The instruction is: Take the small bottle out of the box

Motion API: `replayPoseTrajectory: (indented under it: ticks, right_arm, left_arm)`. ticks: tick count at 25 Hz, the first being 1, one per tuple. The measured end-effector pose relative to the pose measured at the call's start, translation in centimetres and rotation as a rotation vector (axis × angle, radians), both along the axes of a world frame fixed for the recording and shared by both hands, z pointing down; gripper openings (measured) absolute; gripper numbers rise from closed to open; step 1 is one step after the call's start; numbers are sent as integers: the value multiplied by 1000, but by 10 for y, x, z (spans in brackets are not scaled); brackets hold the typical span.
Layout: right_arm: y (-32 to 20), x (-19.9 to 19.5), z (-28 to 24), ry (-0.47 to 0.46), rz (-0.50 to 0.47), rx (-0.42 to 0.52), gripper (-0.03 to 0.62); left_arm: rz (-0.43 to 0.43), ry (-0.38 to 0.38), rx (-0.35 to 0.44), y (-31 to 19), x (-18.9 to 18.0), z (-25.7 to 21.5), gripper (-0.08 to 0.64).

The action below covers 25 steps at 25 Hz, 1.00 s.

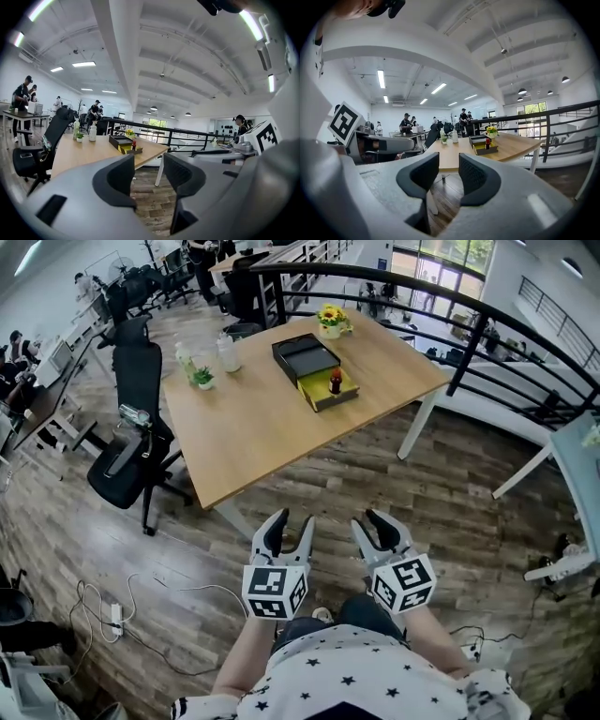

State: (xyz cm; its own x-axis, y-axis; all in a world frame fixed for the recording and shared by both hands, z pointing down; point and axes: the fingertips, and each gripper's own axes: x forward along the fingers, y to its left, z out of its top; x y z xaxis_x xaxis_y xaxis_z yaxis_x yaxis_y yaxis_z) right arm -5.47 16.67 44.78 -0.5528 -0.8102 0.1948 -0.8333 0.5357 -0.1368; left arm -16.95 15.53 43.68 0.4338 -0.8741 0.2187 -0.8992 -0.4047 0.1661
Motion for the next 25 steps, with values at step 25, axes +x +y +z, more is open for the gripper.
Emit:
replayPoseTrajectory:
  ticks: [25]
  right_arm:
    - [-226, 61, -13, -4, -58, 10, 221]
  left_arm:
    - [-91, 46, 13, -212, 55, -11, 190]
